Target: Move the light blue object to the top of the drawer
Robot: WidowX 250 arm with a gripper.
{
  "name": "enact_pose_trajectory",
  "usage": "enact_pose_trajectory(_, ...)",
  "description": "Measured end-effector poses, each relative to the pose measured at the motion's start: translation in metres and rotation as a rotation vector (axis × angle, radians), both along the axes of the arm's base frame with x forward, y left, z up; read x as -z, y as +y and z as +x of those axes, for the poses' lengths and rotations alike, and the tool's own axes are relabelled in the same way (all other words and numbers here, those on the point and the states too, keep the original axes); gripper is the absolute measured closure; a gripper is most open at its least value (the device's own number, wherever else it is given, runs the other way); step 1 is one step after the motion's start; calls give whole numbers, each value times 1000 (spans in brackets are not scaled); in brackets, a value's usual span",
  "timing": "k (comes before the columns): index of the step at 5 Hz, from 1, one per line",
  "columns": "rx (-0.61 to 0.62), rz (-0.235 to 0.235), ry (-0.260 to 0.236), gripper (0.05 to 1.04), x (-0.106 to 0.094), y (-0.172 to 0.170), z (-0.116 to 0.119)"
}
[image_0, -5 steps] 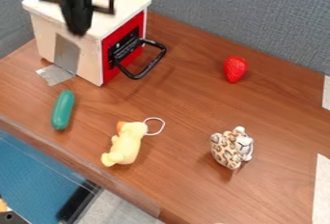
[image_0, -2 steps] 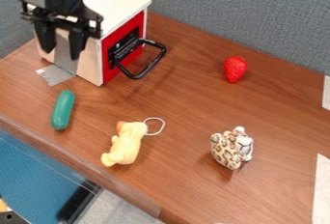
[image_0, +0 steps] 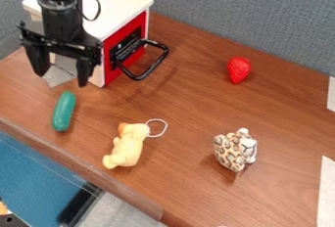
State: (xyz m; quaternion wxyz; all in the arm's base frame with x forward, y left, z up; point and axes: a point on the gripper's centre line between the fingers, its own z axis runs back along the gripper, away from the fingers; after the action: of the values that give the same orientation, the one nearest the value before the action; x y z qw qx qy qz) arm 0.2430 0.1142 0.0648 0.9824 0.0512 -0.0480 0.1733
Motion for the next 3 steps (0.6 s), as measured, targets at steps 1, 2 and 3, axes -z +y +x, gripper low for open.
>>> enact_pose_trajectory(1,24,0,8,83,31,-1,-4)
enact_pose_trajectory(2,40,17,28,83,52,0,-8)
enact_pose_trajectory(3,49,37,34,83,62,3,-10)
